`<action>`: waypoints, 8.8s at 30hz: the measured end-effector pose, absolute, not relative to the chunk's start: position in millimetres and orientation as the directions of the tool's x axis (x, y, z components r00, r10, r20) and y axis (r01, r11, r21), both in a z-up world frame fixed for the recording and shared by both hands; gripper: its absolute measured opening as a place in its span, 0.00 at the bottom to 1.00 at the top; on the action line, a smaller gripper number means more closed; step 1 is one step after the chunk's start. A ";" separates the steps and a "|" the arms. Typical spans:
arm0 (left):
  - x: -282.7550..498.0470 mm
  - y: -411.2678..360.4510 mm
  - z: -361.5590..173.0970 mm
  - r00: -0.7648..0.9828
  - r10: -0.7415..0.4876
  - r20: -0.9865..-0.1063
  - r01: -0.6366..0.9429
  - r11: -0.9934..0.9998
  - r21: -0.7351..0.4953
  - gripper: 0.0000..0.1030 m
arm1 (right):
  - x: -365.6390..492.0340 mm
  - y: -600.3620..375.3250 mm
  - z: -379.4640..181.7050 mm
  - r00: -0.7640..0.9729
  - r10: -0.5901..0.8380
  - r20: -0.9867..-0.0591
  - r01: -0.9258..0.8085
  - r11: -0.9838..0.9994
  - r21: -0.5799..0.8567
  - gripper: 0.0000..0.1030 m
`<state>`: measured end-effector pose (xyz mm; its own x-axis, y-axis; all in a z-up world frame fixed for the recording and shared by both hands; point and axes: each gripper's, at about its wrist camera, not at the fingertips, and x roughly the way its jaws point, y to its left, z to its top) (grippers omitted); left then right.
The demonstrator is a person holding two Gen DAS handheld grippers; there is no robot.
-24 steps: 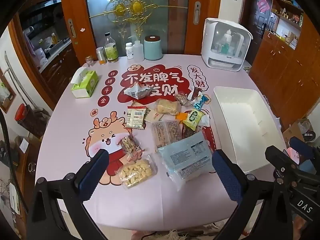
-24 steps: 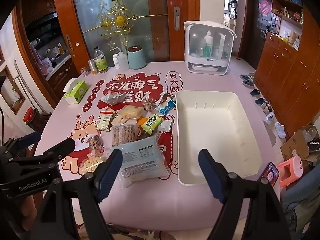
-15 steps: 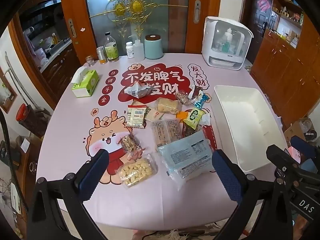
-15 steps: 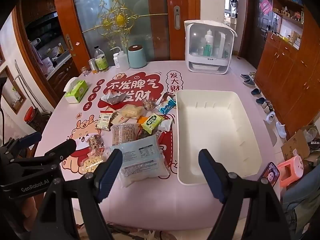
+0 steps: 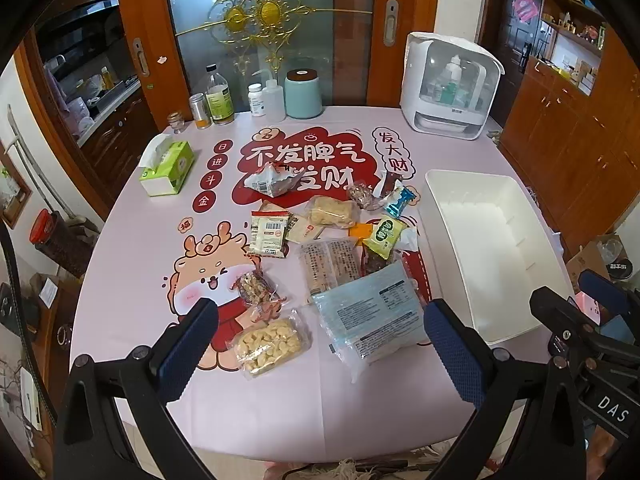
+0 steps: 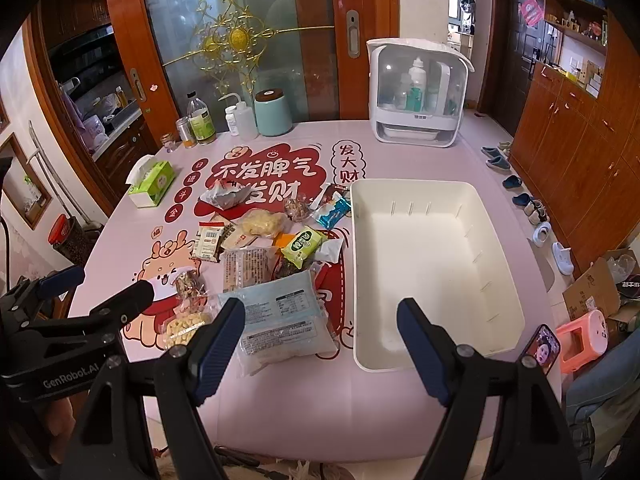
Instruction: Organize snacks
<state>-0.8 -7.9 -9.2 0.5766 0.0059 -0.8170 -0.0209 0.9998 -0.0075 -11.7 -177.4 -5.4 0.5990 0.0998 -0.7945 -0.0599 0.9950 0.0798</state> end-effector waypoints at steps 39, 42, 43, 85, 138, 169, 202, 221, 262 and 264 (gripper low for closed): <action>1.8 -0.6 -9.9 0.574 0.013 -0.819 -0.024 1.000 -0.001 0.99 | -9.2 -173.7 -5.2 0.601 0.120 -0.790 -0.078 0.993 0.092 0.77; 2.0 -1.1 -9.3 0.572 0.013 -0.820 -0.023 1.000 0.000 0.99 | -8.4 -173.1 -5.1 0.599 0.122 -0.791 -0.078 0.993 0.093 0.77; 2.4 -0.1 -9.6 0.573 0.013 -0.820 -0.023 1.000 0.000 0.99 | -7.8 -173.5 -4.8 0.599 0.123 -0.791 -0.078 0.992 0.095 0.77; 106.3 196.1 -110.3 0.440 0.071 -0.895 0.186 0.968 0.169 0.99 | 48.8 -40.0 -127.6 0.329 0.214 -0.920 0.199 0.936 0.289 0.77; 152.7 74.8 -259.0 0.114 -0.089 -0.990 0.598 0.801 -0.003 0.79 | 24.4 -4.7 -241.6 0.148 0.221 -0.964 0.399 0.879 0.263 0.64; 147.3 3.8 -32.4 0.485 -0.337 -0.807 0.511 0.858 -0.052 0.58 | 54.1 -129.4 -67.7 0.606 -0.144 -0.783 0.287 0.957 0.046 0.63; 229.7 -233.5 -115.0 0.352 -0.188 -0.917 0.408 0.912 -0.030 0.92 | 105.6 -307.6 -153.6 0.503 -0.068 -0.861 0.234 0.970 0.060 0.92; 153.3 -99.7 -55.8 0.520 -0.100 -0.849 0.265 0.963 0.048 0.92 | 78.0 -266.8 -95.5 0.626 -0.006 -0.780 0.181 0.974 0.138 0.92; 201.9 19.6 -168.6 0.346 -0.137 -0.928 0.365 0.931 -0.001 0.98 | 60.0 -126.5 -203.7 0.296 0.202 -0.933 0.573 0.745 0.343 0.92; 206.2 13.5 -181.8 0.308 -0.137 -0.942 0.362 0.932 -0.017 0.98 | 60.3 -127.0 -208.2 0.285 0.192 -0.939 0.602 0.727 0.331 0.92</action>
<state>206.2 13.5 -181.8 0.3077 -0.1367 -0.9416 0.3619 0.9321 -0.0171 60.3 -127.0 -208.2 0.2848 0.1921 -0.9391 0.6020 0.7266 0.3312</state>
